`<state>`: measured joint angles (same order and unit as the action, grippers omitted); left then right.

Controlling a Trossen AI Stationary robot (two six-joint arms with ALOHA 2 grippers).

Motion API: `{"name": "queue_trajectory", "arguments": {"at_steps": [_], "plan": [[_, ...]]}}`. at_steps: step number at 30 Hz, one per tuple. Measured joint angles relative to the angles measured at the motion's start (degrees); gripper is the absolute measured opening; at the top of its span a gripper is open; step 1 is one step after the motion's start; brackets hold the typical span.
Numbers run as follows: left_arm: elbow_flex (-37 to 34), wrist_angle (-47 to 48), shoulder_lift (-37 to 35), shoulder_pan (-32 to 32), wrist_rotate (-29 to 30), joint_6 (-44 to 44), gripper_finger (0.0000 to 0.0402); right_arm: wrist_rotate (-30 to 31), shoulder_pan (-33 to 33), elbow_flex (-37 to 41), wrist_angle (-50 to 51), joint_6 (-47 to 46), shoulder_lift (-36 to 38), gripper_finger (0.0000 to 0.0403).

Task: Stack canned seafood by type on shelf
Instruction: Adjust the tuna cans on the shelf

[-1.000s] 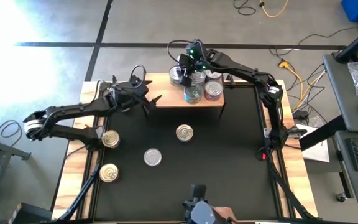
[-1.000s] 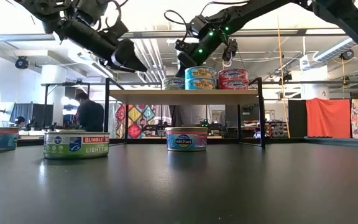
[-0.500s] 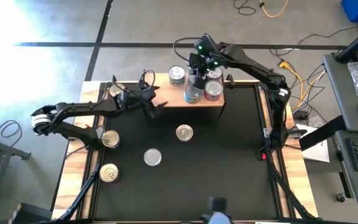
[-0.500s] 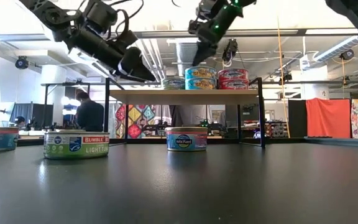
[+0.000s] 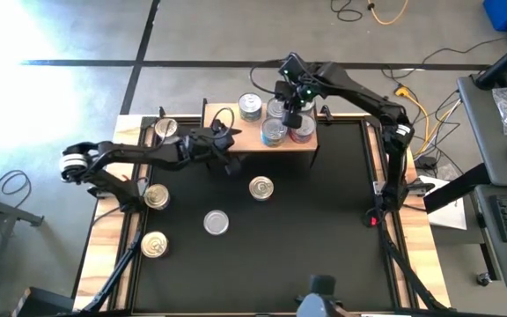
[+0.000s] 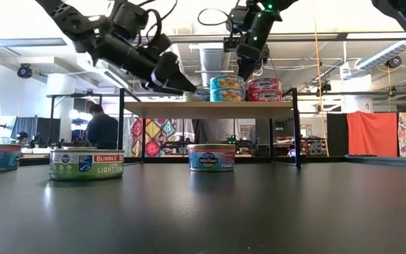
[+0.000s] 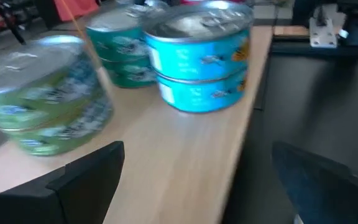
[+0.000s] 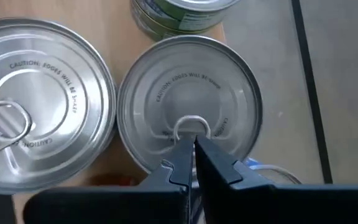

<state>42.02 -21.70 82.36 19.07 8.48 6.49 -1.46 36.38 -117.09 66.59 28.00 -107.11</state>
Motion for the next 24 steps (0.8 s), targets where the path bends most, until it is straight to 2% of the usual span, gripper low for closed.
{"name": "queue_trajectory", "arguments": {"at_steps": [8, 19, 24], "plan": [[6.1, 0.1, 7.2, -2.0, 0.1, 0.4, 0.039, 0.0, 0.0, 2.2, -5.0, 1.3, 0.0, 0.0012], [14.6, 3.3, 13.0, -1.9, 5.8, 2.0, 0.039, 0.1, 0.0, 3.8, -8.9, 1.7, 0.0, 0.0012], [15.6, 3.3, 14.3, -1.9, 11.4, 2.0, 0.039, 0.1, 0.0, 3.9, -8.4, 2.1, 0.7, 0.0012]]}}
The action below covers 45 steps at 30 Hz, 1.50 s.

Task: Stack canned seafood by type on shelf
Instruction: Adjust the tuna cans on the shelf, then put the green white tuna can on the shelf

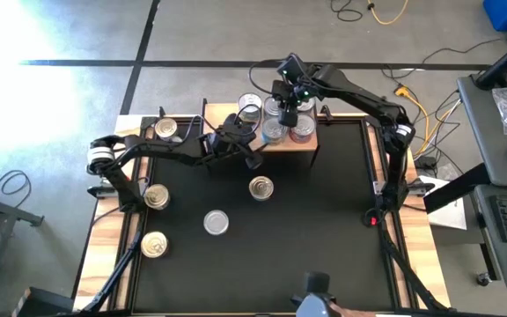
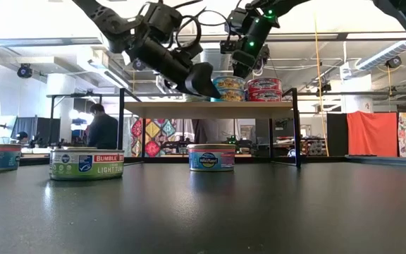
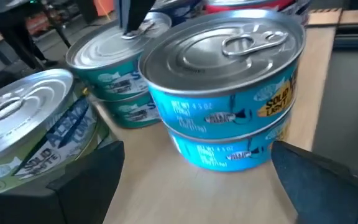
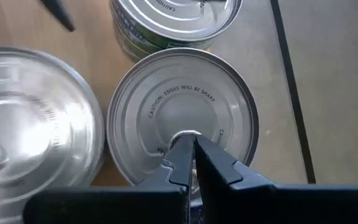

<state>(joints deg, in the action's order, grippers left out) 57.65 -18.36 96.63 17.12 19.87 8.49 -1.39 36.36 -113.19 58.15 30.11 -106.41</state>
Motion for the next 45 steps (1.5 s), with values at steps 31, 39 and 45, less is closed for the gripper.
{"name": "queue_trajectory", "arguments": {"at_steps": [31, 39, 45], "plan": [[-2.5, -4.5, -4.0, -5.3, 0.7, 1.5, 0.039, 0.1, -7.2, 0.9, 1.4, -1.8, 9.5, 0.0012], [-14.2, 1.2, -20.7, -18.0, -8.3, 3.1, 0.039, -0.6, -18.8, 12.7, -6.0, -6.2, 18.4, 0.0012], [-22.4, 3.1, -30.9, -30.9, -12.1, -7.8, 0.039, -0.5, -30.4, 24.5, -15.8, -15.5, 24.6, 0.0012]]}}
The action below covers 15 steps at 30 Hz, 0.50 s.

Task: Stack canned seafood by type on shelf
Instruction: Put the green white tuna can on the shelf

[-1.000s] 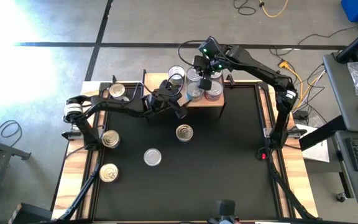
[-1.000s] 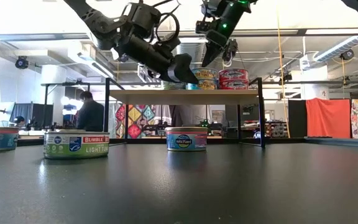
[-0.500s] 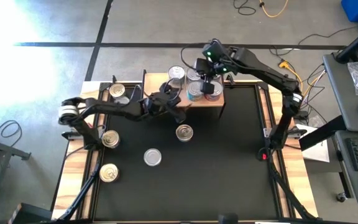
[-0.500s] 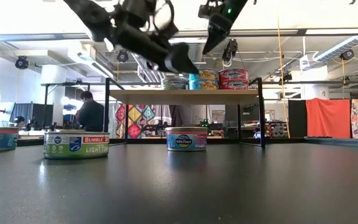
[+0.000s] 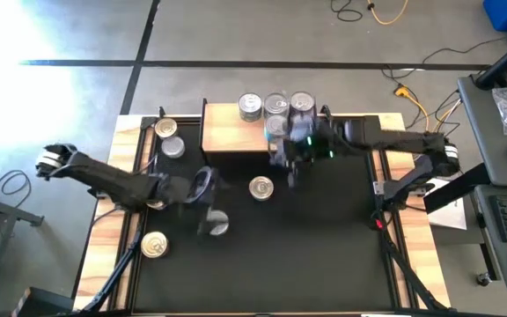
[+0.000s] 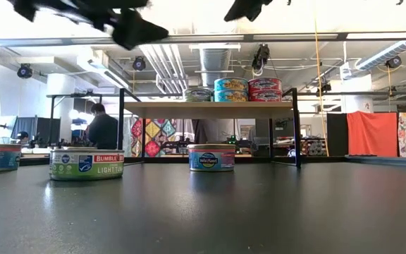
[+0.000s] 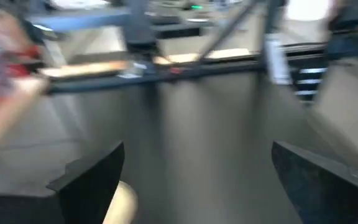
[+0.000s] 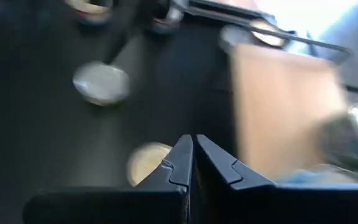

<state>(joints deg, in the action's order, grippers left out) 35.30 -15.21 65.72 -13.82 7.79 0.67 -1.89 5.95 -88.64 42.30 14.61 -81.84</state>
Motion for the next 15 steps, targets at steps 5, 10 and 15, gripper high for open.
{"name": "queue_trajectory", "arguments": {"at_steps": [5, 10, 15], "plan": [[-3.6, 1.7, -3.2, -12.8, 8.1, -12.3, 0.039, 0.4, -9.2, 7.8, -7.3, -9.9, 1.8, 0.0012], [-1.5, 16.4, -2.5, -23.4, 17.3, -26.3, 0.039, 6.9, -19.3, 13.1, -17.1, -17.3, 0.6, 0.0012], [3.9, 35.7, -0.6, -28.5, 21.4, -39.1, 0.039, 13.5, -28.3, 14.3, -19.9, -22.9, -4.1, 0.0012]]}}
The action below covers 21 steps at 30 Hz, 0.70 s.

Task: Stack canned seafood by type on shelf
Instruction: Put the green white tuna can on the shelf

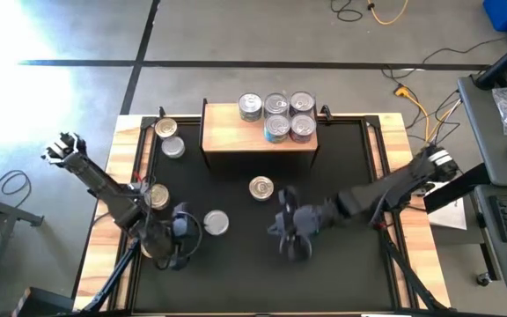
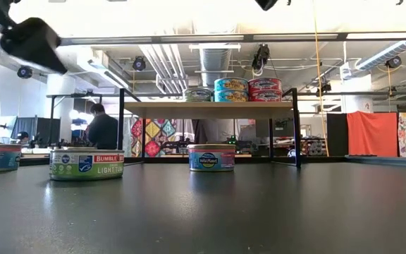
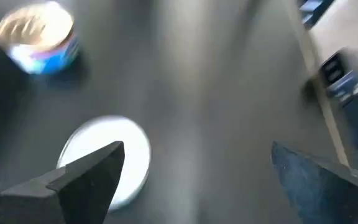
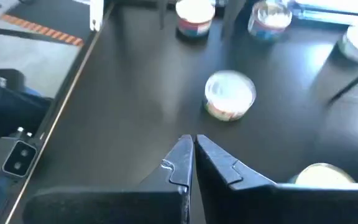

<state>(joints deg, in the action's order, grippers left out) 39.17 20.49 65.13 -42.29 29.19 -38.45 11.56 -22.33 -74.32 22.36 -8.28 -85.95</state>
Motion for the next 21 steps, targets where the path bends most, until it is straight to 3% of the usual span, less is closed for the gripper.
{"name": "queue_trajectory", "arguments": {"at_steps": [6, 11, 16, 21], "plan": [[3.7, 17.4, 0.0, -0.8, 0.2, -10.5, 0.039, 6.9, -8.3, -0.3, -0.4, -5.8, -8.4, 0.0012], [9.9, 31.6, -0.3, 3.9, 1.7, -14.7, 0.039, 11.1, -12.6, -2.6, -0.8, -9.0, -16.2, 0.0012], [15.5, 43.2, 0.2, 12.3, 2.5, -12.8, 0.039, 13.0, -15.1, -6.0, -0.9, -10.7, -23.1, 0.0012], [15.7, 47.4, -0.9, 25.9, -0.4, -9.0, 0.039, 15.9, -16.1, -10.4, -0.6, -11.3, -28.7, 0.0012]]}}
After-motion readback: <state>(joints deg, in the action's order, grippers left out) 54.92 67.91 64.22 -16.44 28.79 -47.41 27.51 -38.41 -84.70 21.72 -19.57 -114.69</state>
